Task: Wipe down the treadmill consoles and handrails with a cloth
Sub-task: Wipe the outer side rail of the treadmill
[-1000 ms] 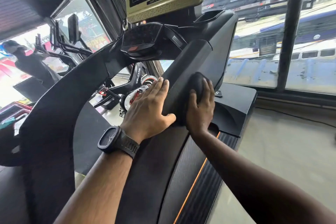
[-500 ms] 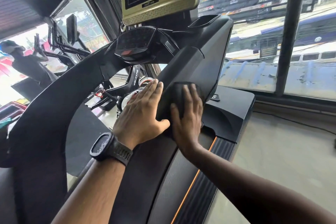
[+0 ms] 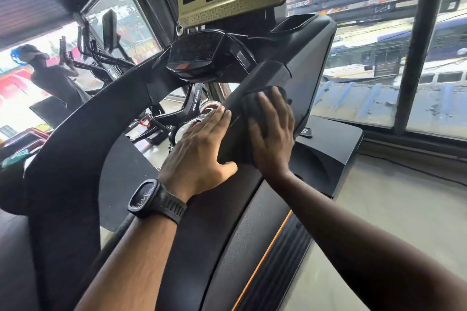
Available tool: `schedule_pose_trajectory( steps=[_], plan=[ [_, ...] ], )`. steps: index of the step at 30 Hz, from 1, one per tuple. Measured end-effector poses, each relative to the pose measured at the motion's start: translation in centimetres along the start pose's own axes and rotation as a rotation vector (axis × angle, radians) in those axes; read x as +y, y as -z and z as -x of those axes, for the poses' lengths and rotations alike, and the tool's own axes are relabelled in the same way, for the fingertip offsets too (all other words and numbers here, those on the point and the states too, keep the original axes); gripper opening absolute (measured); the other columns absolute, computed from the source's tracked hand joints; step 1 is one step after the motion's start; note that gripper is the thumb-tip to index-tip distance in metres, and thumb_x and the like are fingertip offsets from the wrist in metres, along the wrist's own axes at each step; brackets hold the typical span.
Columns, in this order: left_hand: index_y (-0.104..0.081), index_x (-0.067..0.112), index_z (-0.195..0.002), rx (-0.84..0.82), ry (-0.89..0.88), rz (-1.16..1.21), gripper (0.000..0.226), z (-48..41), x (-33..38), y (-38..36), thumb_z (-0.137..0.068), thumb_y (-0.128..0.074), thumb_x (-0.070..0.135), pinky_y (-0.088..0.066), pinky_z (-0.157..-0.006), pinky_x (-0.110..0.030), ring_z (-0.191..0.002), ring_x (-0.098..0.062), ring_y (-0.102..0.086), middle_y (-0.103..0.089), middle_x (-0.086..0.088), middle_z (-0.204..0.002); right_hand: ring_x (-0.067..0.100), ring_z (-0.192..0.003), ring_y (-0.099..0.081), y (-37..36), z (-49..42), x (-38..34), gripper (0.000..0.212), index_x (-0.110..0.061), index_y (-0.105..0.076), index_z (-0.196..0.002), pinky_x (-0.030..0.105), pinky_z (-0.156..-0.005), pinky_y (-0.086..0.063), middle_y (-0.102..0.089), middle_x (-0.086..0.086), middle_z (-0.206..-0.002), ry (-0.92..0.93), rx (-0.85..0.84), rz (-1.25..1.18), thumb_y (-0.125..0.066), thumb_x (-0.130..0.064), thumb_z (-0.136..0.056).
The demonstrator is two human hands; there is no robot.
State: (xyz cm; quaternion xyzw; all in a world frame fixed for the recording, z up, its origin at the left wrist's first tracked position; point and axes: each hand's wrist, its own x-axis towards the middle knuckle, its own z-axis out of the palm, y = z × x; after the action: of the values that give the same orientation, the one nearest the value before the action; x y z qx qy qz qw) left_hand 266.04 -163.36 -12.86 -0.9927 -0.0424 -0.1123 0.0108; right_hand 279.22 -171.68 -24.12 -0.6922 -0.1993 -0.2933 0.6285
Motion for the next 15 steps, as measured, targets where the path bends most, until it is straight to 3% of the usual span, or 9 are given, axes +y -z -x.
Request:
schedule_pose_trajectory(
  steps=[2, 3, 4, 8, 10, 11, 14, 15],
  plan=[
    [-0.013, 0.021, -0.160, -0.012, 0.006, 0.007, 0.103, -0.1, -0.1, -0.1, -0.070, -0.052, 0.050, -0.018, -0.124, -0.038, -0.153, -0.003, -0.006, -0.009, 0.006, -0.168, 0.016, -0.148, -0.030, -0.3, 0.0, -0.6, 0.057, -0.035, -0.046, -0.150, 0.045, -0.120, -0.028, -0.033, -0.011, -0.163, -0.389, 0.069, -0.120, -0.048, -0.047, -0.095],
    [-0.012, 0.022, -0.160, -0.014, 0.003, 0.004, 0.103, -0.1, -0.1, 0.0, -0.070, -0.051, 0.051, -0.018, -0.124, -0.039, -0.152, -0.003, -0.005, -0.007, 0.007, -0.168, 0.015, -0.149, -0.027, -0.3, 0.5, -1.3, 0.059, -0.034, -0.043, -0.153, 0.046, -0.121, -0.026, -0.031, -0.010, -0.164, -0.493, 0.075, -0.144, -0.045, -0.047, -0.095],
    [-0.011, 0.022, -0.161, -0.018, 0.000, -0.003, 0.104, -0.1, -0.1, 0.1, -0.069, -0.050, 0.052, -0.017, -0.124, -0.039, -0.152, -0.002, -0.004, -0.006, 0.007, -0.168, 0.015, -0.150, -0.024, -0.3, 1.3, -2.0, 0.060, -0.033, -0.040, -0.154, 0.048, -0.121, -0.025, -0.029, -0.008, -0.165, -0.475, 0.058, -0.121, -0.046, -0.045, -0.095],
    [-0.007, 0.022, -0.161, -0.024, -0.023, 0.004, 0.105, -0.3, -0.1, 0.3, -0.070, -0.048, 0.054, -0.004, -0.125, -0.026, -0.152, -0.001, 0.001, -0.001, 0.007, -0.168, 0.025, -0.151, -0.024, 0.3, 2.2, -1.5, 0.054, -0.029, -0.045, -0.151, 0.045, -0.122, -0.025, -0.031, -0.003, -0.164, 0.077, -0.083, 0.029, -0.053, -0.035, -0.098],
    [-0.006, 0.021, -0.161, -0.030, -0.033, 0.007, 0.104, -0.2, -0.1, 0.4, -0.071, -0.047, 0.054, -0.003, -0.124, -0.025, -0.152, -0.003, 0.001, -0.001, 0.006, -0.168, 0.025, -0.149, -0.030, -0.1, 0.8, -0.8, 0.051, -0.027, -0.050, -0.148, 0.041, -0.122, -0.025, -0.036, -0.002, -0.162, 0.101, -0.031, 0.055, -0.053, -0.035, -0.098],
    [-0.006, 0.021, -0.161, -0.031, -0.035, 0.009, 0.104, -0.3, -0.2, 0.3, -0.072, -0.047, 0.054, -0.003, -0.124, -0.025, -0.153, -0.003, 0.002, 0.000, 0.006, -0.168, 0.019, -0.149, -0.031, -0.3, 0.2, -0.6, 0.050, -0.029, -0.051, -0.147, 0.037, -0.121, -0.026, -0.038, -0.004, -0.161, -0.004, 0.023, 0.013, -0.052, -0.037, -0.097],
    [-0.007, 0.019, -0.161, -0.027, -0.045, 0.046, 0.102, -0.6, -0.3, 0.2, -0.075, -0.050, 0.052, 0.000, -0.121, -0.020, -0.153, -0.004, 0.000, -0.002, 0.003, -0.168, 0.017, -0.149, -0.031, -1.0, 0.7, -1.5, 0.052, -0.038, -0.044, -0.151, 0.037, -0.119, -0.026, -0.034, -0.010, -0.163, -0.668, 0.172, -0.184, -0.046, -0.042, -0.099],
    [-0.008, 0.018, -0.161, -0.023, -0.049, 0.057, 0.102, -0.7, -0.3, 0.2, -0.075, -0.050, 0.052, 0.000, -0.120, -0.019, -0.153, -0.005, -0.001, -0.003, 0.002, -0.169, 0.019, -0.149, -0.030, -1.1, 1.8, -2.1, 0.053, -0.038, -0.041, -0.153, 0.037, -0.118, -0.024, -0.031, -0.010, -0.164, -0.741, 0.158, -0.177, -0.047, -0.041, -0.100]
  ],
)
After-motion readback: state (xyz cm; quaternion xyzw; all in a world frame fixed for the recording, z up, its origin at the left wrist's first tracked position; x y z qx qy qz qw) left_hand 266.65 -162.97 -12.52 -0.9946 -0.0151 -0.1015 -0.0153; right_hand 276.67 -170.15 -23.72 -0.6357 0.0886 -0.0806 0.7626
